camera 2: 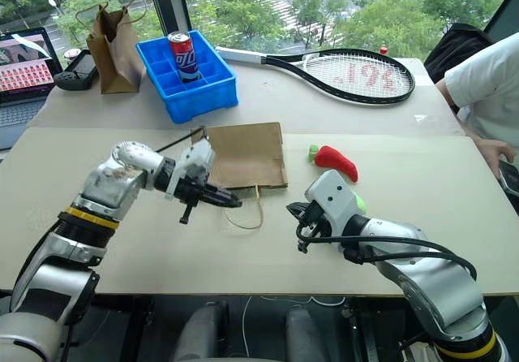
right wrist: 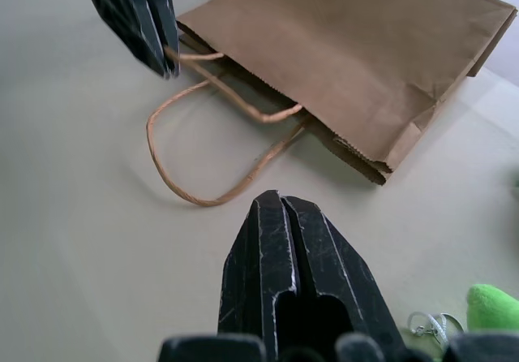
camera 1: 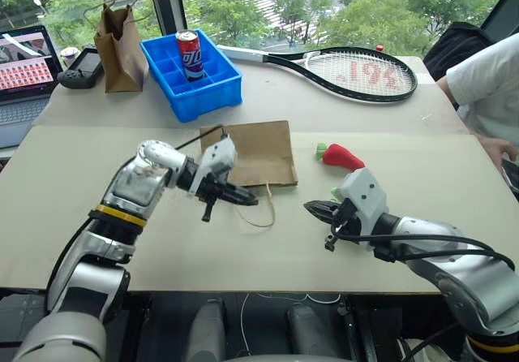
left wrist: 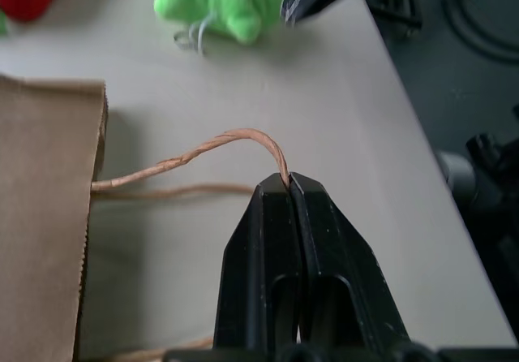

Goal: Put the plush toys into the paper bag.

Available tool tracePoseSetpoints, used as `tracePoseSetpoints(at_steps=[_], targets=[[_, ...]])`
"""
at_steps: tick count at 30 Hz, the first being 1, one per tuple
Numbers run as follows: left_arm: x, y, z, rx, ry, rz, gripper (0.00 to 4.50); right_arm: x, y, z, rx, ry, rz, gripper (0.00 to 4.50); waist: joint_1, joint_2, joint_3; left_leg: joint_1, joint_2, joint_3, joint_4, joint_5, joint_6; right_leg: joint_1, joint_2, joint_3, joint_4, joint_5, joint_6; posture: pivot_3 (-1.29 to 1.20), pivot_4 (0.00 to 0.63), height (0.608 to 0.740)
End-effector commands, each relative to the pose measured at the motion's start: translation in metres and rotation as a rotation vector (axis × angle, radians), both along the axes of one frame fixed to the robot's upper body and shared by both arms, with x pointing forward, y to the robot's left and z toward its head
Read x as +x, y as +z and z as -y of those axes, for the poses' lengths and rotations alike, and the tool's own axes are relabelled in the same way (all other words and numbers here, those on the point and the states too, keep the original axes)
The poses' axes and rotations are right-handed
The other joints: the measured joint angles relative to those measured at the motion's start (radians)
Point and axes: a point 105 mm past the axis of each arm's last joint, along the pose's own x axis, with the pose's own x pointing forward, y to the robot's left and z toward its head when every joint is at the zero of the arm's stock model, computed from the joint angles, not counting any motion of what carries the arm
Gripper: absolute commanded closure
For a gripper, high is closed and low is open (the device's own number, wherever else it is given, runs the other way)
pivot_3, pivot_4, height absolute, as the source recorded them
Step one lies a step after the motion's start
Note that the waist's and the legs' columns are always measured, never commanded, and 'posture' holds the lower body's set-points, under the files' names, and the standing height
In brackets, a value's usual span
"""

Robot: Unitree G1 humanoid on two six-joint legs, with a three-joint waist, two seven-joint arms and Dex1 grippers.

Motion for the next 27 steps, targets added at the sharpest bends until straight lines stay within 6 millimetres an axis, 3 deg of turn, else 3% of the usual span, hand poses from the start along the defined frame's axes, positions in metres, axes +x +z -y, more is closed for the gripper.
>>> tracePoseSetpoints(at_steps=[1,6,17,23,27], targets=[[-0.003,0.049,0.014,-0.102,0.013,0.023,4.48,0.001,-0.006,-0.011,0.016,0.001,0.017,4.5,0.0,0.0,0.0,0.0,0.0,0.0,0.0,0.0,0.0,0.0,0.0,0.0,0.0,0.0,0.0,0.0,0.15,0.74],[-0.011,0.07,0.022,-0.125,0.031,-0.017,4.48,0.015,-0.008,-0.025,0.058,-0.032,0.05,4.5,-0.009,0.0,0.0,0.0,0.0,-0.001,0.0,0.0,0.0,0.0,0.0,0.0,0.0,-0.002,0.003,0.0,0.15,0.74],[-0.012,0.074,0.027,-0.134,0.066,-0.048,4.48,0.048,0.0,-0.043,0.089,-0.07,0.15,4.5,0.0,0.0,0.0,0.0,0.0,-0.001,-0.001,0.0,0.0,-0.001,0.001,0.0,0.001,-0.001,0.002,0.0,0.15,0.74],[-0.013,0.081,0.032,-0.223,0.091,-0.167,4.48,0.067,-0.014,-0.05,0.154,-0.115,0.136,4.5,-0.003,0.0,0.0,0.0,0.0,-0.001,-0.001,0.0,0.0,-0.001,0.001,0.0,0.001,-0.001,0.002,0.0,0.15,0.74],[-0.009,0.081,0.032,-0.265,0.147,-0.275,4.48,0.083,-0.035,-0.051,0.124,-0.155,0.12,4.5,-0.007,0.0,0.0,0.0,0.0,-0.001,-0.002,0.0,0.0,-0.001,0.001,0.0,0.001,-0.001,0.002,0.0,0.15,0.74]])
